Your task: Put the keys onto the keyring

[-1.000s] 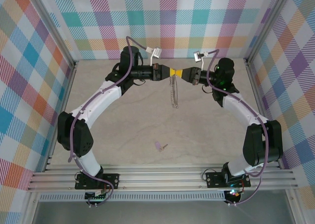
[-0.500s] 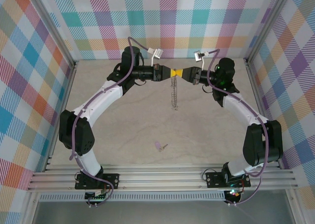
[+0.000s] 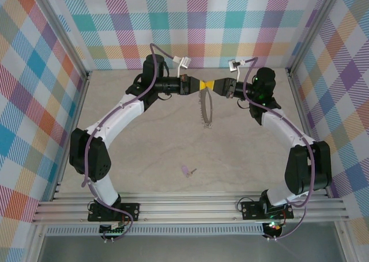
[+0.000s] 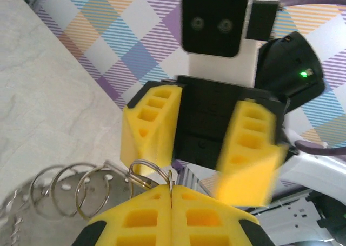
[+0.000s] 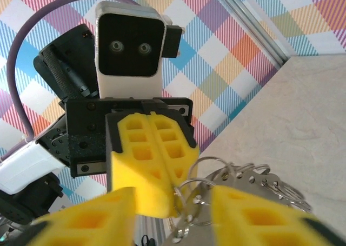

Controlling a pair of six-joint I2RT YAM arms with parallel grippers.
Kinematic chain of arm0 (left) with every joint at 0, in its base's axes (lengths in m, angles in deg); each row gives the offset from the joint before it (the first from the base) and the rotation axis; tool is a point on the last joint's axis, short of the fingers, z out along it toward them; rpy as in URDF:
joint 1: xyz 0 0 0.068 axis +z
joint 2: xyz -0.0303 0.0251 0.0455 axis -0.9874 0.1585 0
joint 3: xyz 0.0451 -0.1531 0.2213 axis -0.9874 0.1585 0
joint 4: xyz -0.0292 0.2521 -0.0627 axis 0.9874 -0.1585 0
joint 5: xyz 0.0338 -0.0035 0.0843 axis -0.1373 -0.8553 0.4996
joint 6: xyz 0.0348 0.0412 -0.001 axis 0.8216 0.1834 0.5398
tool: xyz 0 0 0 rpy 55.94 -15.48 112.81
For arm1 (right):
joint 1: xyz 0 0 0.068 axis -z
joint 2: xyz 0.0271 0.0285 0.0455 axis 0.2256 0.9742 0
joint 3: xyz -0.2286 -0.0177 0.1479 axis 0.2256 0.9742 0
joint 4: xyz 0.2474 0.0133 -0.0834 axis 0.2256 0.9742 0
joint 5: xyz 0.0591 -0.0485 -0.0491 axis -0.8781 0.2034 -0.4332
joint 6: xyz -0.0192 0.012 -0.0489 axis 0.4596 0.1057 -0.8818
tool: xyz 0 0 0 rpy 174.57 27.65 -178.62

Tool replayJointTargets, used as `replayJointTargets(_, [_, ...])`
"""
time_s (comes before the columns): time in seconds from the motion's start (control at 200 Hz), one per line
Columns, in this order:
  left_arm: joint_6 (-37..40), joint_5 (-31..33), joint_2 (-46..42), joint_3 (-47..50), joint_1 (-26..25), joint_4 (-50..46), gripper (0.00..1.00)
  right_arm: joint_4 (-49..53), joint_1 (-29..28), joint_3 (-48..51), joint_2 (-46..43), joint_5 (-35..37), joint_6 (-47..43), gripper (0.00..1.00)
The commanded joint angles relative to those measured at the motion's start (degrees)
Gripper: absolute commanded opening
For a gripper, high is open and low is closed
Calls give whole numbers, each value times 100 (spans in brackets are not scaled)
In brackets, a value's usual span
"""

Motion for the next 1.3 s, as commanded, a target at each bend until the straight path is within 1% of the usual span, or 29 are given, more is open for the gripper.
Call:
replayJointTargets(0.0, [436,199,-168,-122,-36,-134,0,406,-3,6,-411,309,-154,58])
replayJointTargets(0.055, [558,286,-242,-46,11,-219,0,737,1,75,-597,469,-276,61])
replayJointTargets(0.125, [597,365,-338,89,65,-203,0,1121,0,193,-836,702,-390,63])
replayJointTargets(0.23, [834,754,-528,281,124,-354,0,1577,1,468,-1210,1079,-484,64])
replayJointTargets(0.3, [1116,1051,-600,238,155,-724,0,1802,1,665,-1415,1300,-481,65])
replayJointTargets(0.37, [1455,1448,-608,38,154,-1331,0,1940,-4,855,-1570,1458,-456,65])
replayJointTargets(0.425, [1793,1590,-588,-119,162,-1778,0,1997,-1,976,-1619,1573,-412,66])
replayJointTargets(0.54, [2187,1839,-606,-142,166,-1973,0,2017,3,1178,-1632,1687,-305,65])
replayJointTargets(0.635, [2286,2156,-670,-42,163,-1842,0,2061,1,1312,-1697,1801,-295,65])
replayJointTargets(0.705, [2283,2612,-775,179,158,-1636,0,2217,5,1345,-1769,1956,-355,65])
replayJointTargets(0.72, [2281,2695,-805,234,154,-1416,0,2291,1,1343,-1786,2013,-376,65])
replayJointTargets(0.78, [2267,2970,-912,476,153,-1064,0,2469,1,1327,-1824,2179,-445,65])
replayJointTargets(0.88, [2134,3315,-1018,793,153,-642,0,2635,2,1249,-1788,2216,-524,65])
replayJointTargets(1.05, [1737,3619,-1095,1043,136,-350,0,2775,1,1140,-1763,2281,-648,66])
replayJointTargets(1.135, [1645,3703,-1165,1089,140,-314,0,3028,4,1027,-1777,2544,-747,71])
replayJointTargets(1.225, [1497,3820,-1278,1101,138,-361,0,3289,1,925,-1807,2899,-837,78])
replayJointTargets(1.295, [1392,3805,-1403,1212,145,-200,0,3469,1,812,-1808,3054,-934,79])
